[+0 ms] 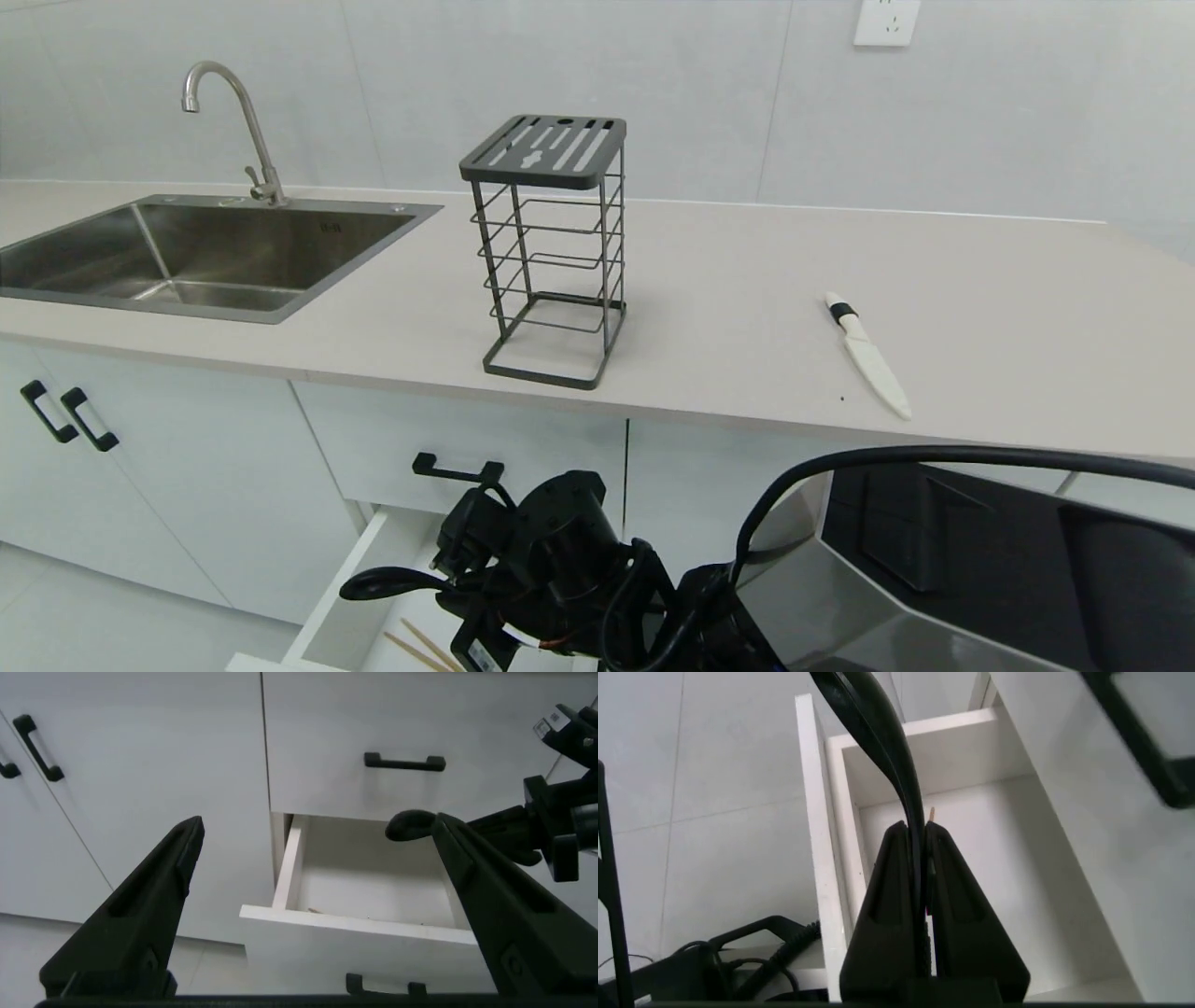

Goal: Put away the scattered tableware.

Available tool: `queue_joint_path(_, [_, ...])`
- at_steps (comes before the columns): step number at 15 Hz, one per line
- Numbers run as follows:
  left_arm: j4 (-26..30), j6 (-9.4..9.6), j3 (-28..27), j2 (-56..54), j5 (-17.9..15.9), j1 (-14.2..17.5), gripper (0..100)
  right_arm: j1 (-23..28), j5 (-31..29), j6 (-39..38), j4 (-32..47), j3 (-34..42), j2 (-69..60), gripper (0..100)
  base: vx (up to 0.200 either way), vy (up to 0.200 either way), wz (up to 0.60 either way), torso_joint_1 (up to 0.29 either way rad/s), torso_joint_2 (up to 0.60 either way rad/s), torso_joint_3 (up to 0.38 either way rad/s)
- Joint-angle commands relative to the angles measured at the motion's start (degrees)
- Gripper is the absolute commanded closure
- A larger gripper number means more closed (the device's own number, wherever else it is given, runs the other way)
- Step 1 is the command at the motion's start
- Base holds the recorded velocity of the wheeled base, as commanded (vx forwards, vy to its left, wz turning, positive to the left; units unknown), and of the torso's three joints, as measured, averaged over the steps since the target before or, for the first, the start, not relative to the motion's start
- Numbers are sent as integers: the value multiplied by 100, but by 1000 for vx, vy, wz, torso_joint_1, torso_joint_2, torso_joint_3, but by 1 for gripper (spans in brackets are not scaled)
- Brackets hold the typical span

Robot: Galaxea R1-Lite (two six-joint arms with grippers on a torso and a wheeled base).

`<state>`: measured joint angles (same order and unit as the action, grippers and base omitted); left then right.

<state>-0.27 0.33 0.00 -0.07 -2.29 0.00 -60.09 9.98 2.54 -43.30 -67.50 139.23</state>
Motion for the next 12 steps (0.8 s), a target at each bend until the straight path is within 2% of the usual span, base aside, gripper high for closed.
queue_joint_path(1, [0, 2, 0, 7, 1, 0, 0, -3, 4, 1, -3, 0, 8, 100, 0, 0, 0, -261, 486, 217])
queue_joint_path(6, [0, 2, 0, 7, 1, 0, 0, 23, 4, 1, -3, -9, 17, 100, 0, 0, 0, -241, 412, 168])
queue_joint_path(12, [0, 2, 0, 7, 1, 0, 0, 357, 12, 221, 59, -123, 228, 100, 0, 0, 0, -29, 71, 37])
